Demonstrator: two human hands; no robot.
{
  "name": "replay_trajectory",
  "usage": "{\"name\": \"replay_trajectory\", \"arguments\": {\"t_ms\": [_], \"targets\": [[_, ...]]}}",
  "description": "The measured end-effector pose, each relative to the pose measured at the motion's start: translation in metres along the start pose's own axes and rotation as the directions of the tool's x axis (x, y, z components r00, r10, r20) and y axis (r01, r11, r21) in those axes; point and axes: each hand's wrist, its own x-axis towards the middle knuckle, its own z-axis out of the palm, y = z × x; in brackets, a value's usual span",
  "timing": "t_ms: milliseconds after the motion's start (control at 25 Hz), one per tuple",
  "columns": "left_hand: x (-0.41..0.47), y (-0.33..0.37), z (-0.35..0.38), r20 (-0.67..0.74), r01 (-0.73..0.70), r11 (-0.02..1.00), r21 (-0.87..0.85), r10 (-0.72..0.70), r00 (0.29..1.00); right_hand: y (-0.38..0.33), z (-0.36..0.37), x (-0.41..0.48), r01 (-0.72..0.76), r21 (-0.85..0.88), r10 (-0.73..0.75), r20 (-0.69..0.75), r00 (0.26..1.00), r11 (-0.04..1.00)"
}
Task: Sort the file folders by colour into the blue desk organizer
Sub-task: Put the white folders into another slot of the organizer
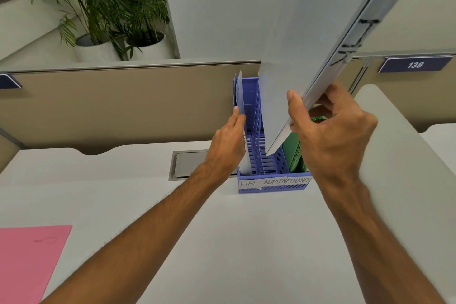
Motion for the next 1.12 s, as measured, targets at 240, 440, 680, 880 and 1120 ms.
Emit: {"name": "replay_trajectory", "arguments": {"t_ms": [240, 440, 680, 880, 1120], "targets": [[-0.005, 0.011, -0.015, 0.061, -0.026, 0.999, -0.019, 0.027, 0.998, 0.012, 0.024, -0.005, -0.022, -0.036, 0.026, 0.115, 0.993, 0.999], [-0.008, 0.010, -0.020, 0.075, -0.012, 1.000, 0.015, 0.011, 0.997, 0.051, 0.064, -0.031, -0.042, -0.124, 0.060, 0.141, 0.988, 0.991], [-0.007, 0.002, -0.009, 0.076, -0.008, 1.000, 0.013, 0.007, 0.997, 0.090, 0.097, -0.073, -0.090, -0.106, 0.109, 0.185, 0.977, 0.990], [-0.006, -0.004, -0.003, 0.064, -0.023, 1.000, 0.000, 0.023, 0.998, 0.102, 0.110, -0.089, -0.094, -0.086, 0.111, 0.230, 0.967, 0.992], [-0.006, -0.009, 0.002, 0.061, -0.050, 0.998, -0.036, 0.053, 0.997, 0.105, 0.111, -0.106, -0.091, -0.099, 0.115, 0.272, 0.955, 0.991]]}}
